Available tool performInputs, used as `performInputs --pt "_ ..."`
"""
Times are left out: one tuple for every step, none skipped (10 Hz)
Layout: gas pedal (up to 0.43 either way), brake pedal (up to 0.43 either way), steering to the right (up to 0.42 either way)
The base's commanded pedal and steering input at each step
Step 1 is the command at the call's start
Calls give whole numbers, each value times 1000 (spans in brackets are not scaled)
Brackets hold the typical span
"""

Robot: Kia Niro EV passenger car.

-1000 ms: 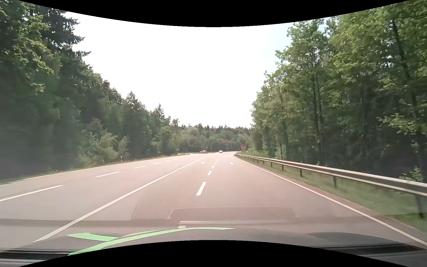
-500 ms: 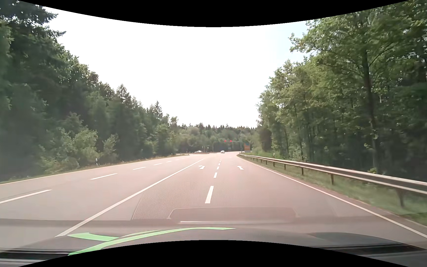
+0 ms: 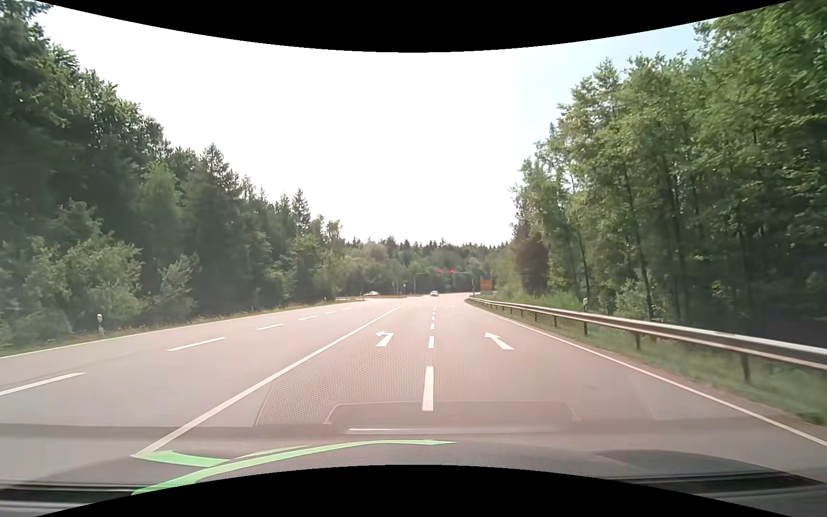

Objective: Follow the waypoints while adhering to traffic rules and regulations

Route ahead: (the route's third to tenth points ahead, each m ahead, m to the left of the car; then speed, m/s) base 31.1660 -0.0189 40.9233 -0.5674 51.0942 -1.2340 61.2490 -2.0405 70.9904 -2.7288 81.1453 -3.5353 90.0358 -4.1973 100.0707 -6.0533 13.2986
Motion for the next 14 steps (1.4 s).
performInputs --pt "0 0 -3" --pt "0 0 -3" --pt "0 0 -3" --pt "0 12 -2" --pt "0 30 -2" --pt "0 37 -2" --pt "0 30 -1" --pt "0 24 0" --pt "0 0 0" --pt "0 0 0" --pt "0 0 0" --pt "0 0 2" --pt "0 0 4" --pt "0 6 5"
